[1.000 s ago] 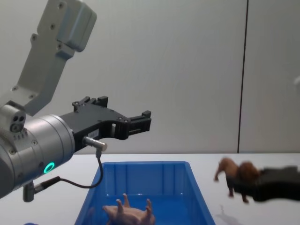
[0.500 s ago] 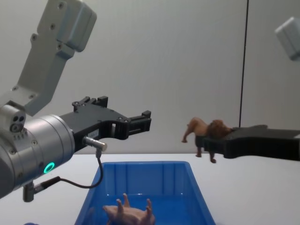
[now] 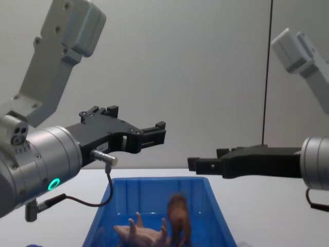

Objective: Pick up the two dolls from the table and place them into the box.

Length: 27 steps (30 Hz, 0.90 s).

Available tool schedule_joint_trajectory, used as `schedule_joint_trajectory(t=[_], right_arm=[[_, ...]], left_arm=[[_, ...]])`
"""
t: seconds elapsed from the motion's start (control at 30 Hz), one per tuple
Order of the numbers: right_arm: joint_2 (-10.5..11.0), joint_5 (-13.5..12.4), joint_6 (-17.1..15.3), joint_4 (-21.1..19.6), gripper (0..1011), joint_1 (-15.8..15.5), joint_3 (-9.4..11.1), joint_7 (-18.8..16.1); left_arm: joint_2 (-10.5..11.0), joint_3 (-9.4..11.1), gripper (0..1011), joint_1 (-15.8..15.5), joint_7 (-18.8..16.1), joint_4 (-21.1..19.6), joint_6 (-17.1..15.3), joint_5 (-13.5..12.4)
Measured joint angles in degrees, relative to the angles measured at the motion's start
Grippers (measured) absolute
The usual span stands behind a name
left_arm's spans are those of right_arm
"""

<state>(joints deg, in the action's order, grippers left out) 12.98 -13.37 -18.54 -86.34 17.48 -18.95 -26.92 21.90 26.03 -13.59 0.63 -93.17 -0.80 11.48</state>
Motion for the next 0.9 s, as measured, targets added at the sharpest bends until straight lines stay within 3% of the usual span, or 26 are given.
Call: schedule_joint_trajectory(t=[0.1, 0.33, 0.9], right_arm=[[-0.22, 0.04, -0.18, 0.83, 841, 0.41, -0.13, -0.27], [0.29, -0.04, 0.28, 1.12, 1001, 0.36, 0.14, -0.45], [6.05, -2.67, 3.07, -2.63, 1001, -4.50, 3.30, 0.21]], left_arm=[[0.00, 0.00, 1001, 0.00, 0.00, 0.00, 0.00, 0.00], [0.00, 0.00, 1001, 0.00, 0.00, 0.00, 0.00, 0.00], [0.00, 0.00, 1001, 0.00, 0.00, 0.00, 0.00, 0.00]])
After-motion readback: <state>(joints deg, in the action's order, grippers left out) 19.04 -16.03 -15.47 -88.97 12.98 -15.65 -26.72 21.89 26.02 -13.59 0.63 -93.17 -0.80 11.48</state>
